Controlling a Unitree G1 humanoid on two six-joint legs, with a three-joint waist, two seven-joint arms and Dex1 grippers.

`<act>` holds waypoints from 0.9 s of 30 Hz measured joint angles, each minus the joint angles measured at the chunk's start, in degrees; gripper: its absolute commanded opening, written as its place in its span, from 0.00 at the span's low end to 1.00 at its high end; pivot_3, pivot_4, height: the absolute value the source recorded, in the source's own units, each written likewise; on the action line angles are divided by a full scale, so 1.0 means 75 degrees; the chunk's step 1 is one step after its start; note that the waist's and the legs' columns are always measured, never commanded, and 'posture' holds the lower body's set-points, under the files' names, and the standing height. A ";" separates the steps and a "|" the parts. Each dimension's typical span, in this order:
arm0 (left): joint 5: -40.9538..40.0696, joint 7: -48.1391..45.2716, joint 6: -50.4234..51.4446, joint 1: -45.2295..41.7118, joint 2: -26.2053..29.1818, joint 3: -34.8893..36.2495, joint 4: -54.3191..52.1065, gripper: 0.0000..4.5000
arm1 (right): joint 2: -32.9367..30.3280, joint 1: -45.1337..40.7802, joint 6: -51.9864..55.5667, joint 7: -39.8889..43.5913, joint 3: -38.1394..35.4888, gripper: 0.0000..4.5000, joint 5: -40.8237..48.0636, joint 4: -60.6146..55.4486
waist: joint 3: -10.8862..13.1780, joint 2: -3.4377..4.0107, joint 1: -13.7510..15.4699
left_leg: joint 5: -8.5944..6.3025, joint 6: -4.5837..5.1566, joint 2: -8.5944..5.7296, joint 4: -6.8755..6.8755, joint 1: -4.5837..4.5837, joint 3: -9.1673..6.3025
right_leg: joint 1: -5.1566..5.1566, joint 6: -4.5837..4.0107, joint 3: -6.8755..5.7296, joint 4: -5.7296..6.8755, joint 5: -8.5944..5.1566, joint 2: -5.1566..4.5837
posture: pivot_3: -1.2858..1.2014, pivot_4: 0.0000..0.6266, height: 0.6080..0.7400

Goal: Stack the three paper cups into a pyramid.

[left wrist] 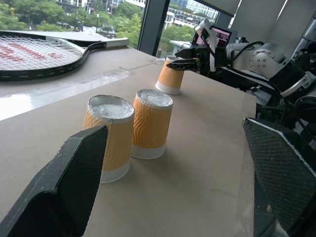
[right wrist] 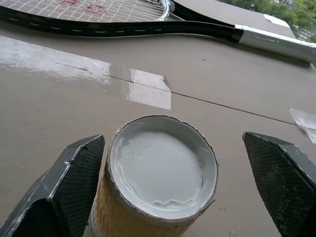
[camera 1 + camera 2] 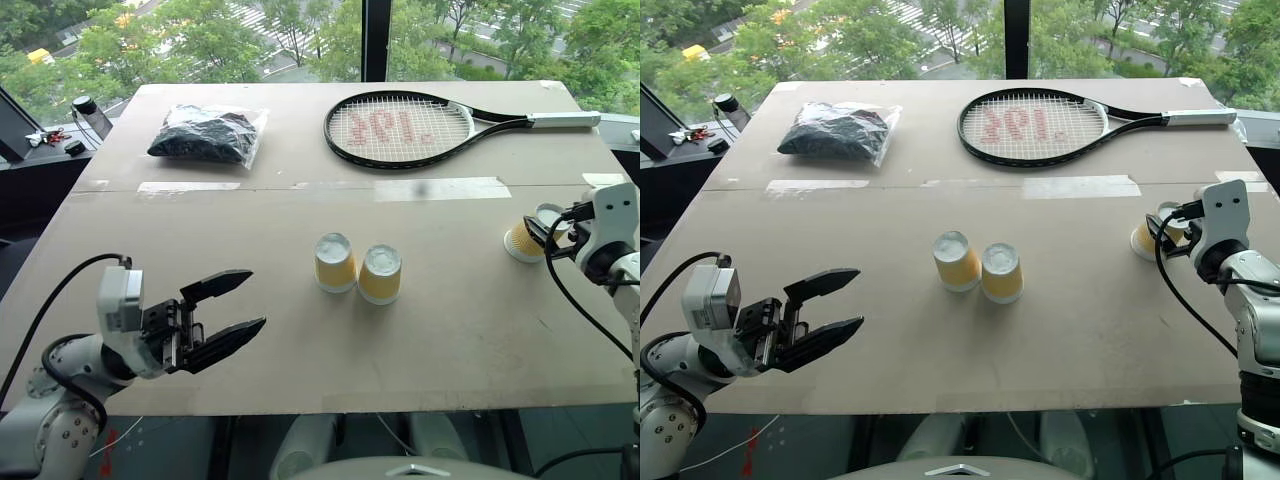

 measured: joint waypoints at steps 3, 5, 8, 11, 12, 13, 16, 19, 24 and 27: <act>0.0035 0.0001 0.0000 -0.0002 -0.0012 -0.0031 0.0000 1.00 | 0.0145 -0.0006 0.0040 -0.0010 -0.0120 0.93 0.0106 0.0233 | 0.0000 0.0000 0.0002 | 0.0000 0.0000 0.0000 0.0001 0.0000 0.0000 | 0.0001 0.0000 0.0001 0.0000 0.0000 0.0000 | 0.52 0.24 1.00; 0.0035 0.0007 0.0000 -0.0005 -0.0024 -0.0052 0.0000 1.00 | 0.0202 -0.0009 0.0046 -0.0003 -0.0132 0.82 0.0189 0.0392 | 0.0000 0.0001 0.0000 | 0.0000 0.0000 0.0000 0.0001 0.0000 0.0001 | 0.0001 0.0000 0.0001 0.0001 0.0000 0.0000 | 0.52 0.24 1.00; 0.0035 0.0018 0.0000 -0.0003 -0.0040 -0.0066 -0.0002 1.00 | 0.0230 -0.0009 0.0022 0.0031 -0.0150 0.53 0.0266 0.0480 | -0.0002 0.0001 -0.0001 | 0.0000 0.0000 0.0000 0.0001 0.0001 0.0000 | 0.0002 0.0000 0.0000 0.0001 0.0000 0.0000 | 0.52 0.24 1.00; 0.0033 0.0090 0.0002 0.0021 -0.0062 -0.0067 -0.0014 1.00 | 0.0224 -0.0003 -0.0094 0.0205 -0.0147 0.50 0.0282 0.0531 | -0.0001 0.0001 0.0000 | 0.0000 0.0000 0.0000 0.0003 0.0001 0.0000 | 0.0002 0.0000 0.0001 0.0001 0.0000 0.0000 | 0.52 0.24 1.00; 0.0031 0.0098 0.0003 0.0025 -0.0068 -0.0067 -0.0016 1.00 | 0.0225 -0.0002 -0.0115 0.0269 -0.0146 0.50 0.0312 0.0532 | -0.0001 0.0002 -0.0002 | 0.0000 0.0000 0.0000 0.0003 0.0001 0.0000 | 0.0002 0.0000 0.0001 0.0002 0.0000 0.0000 | 0.52 0.24 1.00; 0.0026 0.0122 0.0007 0.0039 -0.0083 -0.0066 -0.0019 1.00 | 0.0225 -0.0008 -0.0136 0.0462 -0.0145 0.50 0.0448 0.0510 | -0.0001 0.0002 -0.0009 | 0.0000 0.0000 0.0000 0.0003 0.0001 0.0001 | 0.0002 0.0000 0.0001 0.0003 0.0000 0.0000 | 0.52 0.24 1.00; -0.0177 0.0297 0.0105 0.0020 -0.0140 -0.0016 -0.0022 1.00 | 0.0220 -0.0060 -0.0107 0.1061 -0.0056 0.50 0.0992 0.0081 | 0.0002 0.0011 -0.0032 | 0.0000 0.0000 0.0002 0.0003 0.0002 0.0001 | 0.0000 0.0000 0.0003 0.0006 0.0000 0.0001 | 0.52 0.24 1.00; -0.0467 0.0514 0.0230 -0.0134 -0.0160 0.0080 -0.0027 1.00 | 0.0204 -0.0419 0.0083 0.1649 0.0288 0.50 0.1700 -0.0727 | 0.0002 0.0011 -0.0046 | 0.0000 0.0000 0.0006 0.0004 0.0002 -0.0002 | 0.0001 0.0000 -0.0001 0.0008 0.0000 0.0003 | 0.52 0.24 1.00; -0.0851 0.0586 0.0131 -0.0374 -0.0265 0.0543 -0.0038 1.00 | 0.0276 -0.2112 0.0834 0.2141 0.1410 0.50 0.2692 -0.1578 | 0.0003 0.0011 -0.0100 | 0.0000 0.0001 0.0006 0.0013 0.0001 -0.0006 | 0.0003 0.0000 -0.0005 0.0005 0.0000 0.0002 | 0.52 0.24 1.00; -0.0908 0.0362 0.0016 -0.0161 -0.0317 0.0762 -0.0033 1.00 | 0.0246 -0.2620 0.1212 0.2290 0.2039 0.50 0.2890 -0.1737 | -0.0003 0.0000 -0.0065 | -0.0002 0.0001 0.0005 0.0011 -0.0007 -0.0015 | 0.0002 0.0001 -0.0006 -0.0019 0.0001 0.0000 | 0.52 0.24 1.00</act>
